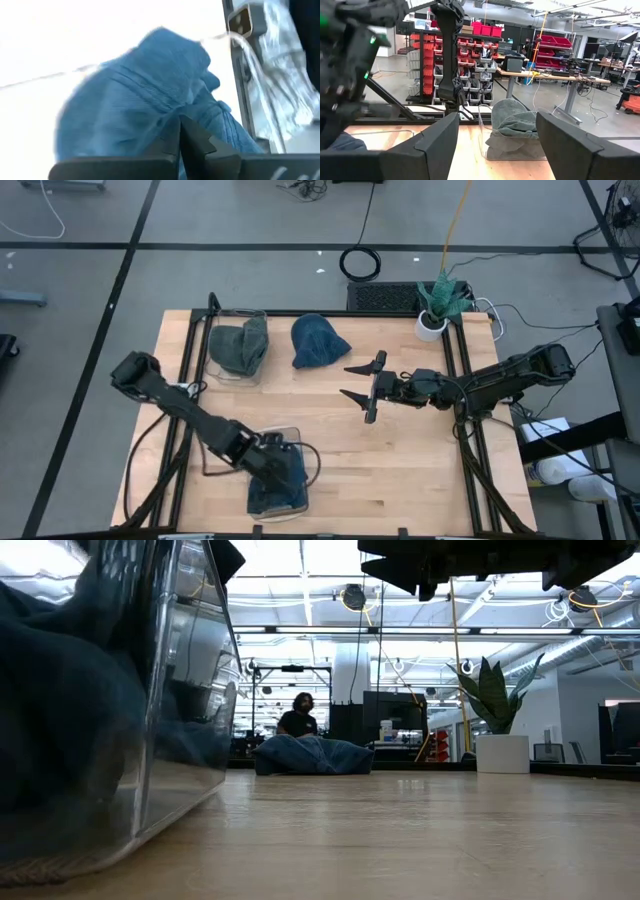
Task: Pick & Place hat
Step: Put the bottom blue cap into the bottom transparent bin
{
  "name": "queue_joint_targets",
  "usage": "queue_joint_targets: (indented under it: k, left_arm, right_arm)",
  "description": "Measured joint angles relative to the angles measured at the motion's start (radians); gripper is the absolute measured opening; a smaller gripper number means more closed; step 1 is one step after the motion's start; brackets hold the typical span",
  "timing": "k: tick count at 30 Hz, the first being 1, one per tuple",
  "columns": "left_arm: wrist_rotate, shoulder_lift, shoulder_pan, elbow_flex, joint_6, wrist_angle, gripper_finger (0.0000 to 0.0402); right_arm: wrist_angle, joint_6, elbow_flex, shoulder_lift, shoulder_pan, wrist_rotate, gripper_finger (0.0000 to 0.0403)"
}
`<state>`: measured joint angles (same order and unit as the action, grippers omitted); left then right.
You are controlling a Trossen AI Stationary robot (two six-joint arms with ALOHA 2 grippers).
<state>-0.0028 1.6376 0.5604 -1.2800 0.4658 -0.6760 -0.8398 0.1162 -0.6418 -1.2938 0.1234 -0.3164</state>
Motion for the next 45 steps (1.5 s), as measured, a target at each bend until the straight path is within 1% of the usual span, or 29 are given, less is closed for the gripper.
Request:
queue_joint_targets:
  k: [2,4,7,8,9,11,14,17,21,26,30,32,37,41,45]
  left_arm:
    - [-0.05,-0.044,0.009,0.0,-0.015,-0.003,0.0005]
    - [-0.123,-0.085,0.019,0.0,-0.04,-0.001,0.0004]
    - [-0.252,-0.115,0.024,0.0,-0.045,0.014,0.0005]
    - [-0.267,-0.116,0.021,0.0,-0.046,0.023,0.0004]
    - [-0.262,-0.114,0.017,0.0,-0.053,0.031,0.0003]
    - [-0.22,-0.092,0.008,0.0,-0.076,0.066,0.0004]
    - [-0.151,-0.033,-0.001,0.0,-0.102,0.099,0.0004]
    - [-0.099,0.028,-0.012,0.0,-0.092,0.103,0.0003]
    - [-0.076,0.102,-0.024,0.0,-0.066,0.11,0.0006]
    - [0.021,0.176,-0.055,-0.001,-0.044,0.112,0.0003]
    - [0.065,0.208,-0.074,-0.002,-0.04,0.115,0.0007]
    - [0.064,0.218,-0.085,-0.002,-0.041,0.121,0.0011]
    - [0.076,0.205,-0.101,-0.001,-0.049,0.114,0.0004]
    - [0.073,0.135,-0.098,0.001,-0.05,0.087,0.0006]
    - [-0.021,0.04,-0.077,0.001,-0.048,0.054,0.0003]
  right_arm:
    - [0.0,0.0,0.0,0.0,0.0,0.0,0.0254]
    - [0.0,0.0,0.0,0.0,0.0,0.0,0.0254]
    - [0.0,0.0,0.0,0.0,0.0,0.0,0.0254]
    - [0.0,0.0,0.0,0.0,0.0,0.0,0.0254]
    - [0.0,0.0,0.0,0.0,0.0,0.0,0.0254]
    - [0.0,0.0,0.0,0.0,0.0,0.0,0.0254]
    - [0.0,0.0,0.0,0.0,0.0,0.0,0.0254]
    - [0.0,0.0,0.0,0.0,0.0,0.0,0.0254]
    - [0.0,0.0,0.0,0.0,0.0,0.0,0.0254]
    - [0.0,0.0,0.0,0.0,0.0,0.0,0.0254]
    - [0.0,0.0,0.0,0.0,0.0,0.0,0.0254]
    - [0.0,0.0,0.0,0.0,0.0,0.0,0.0254]
    - [0.0,0.0,0.0,0.0,0.0,0.0,0.0254]
    - [0.0,0.0,0.0,0.0,0.0,0.0,0.0254]
    - [0.0,0.0,0.0,0.0,0.0,0.0,0.0254]
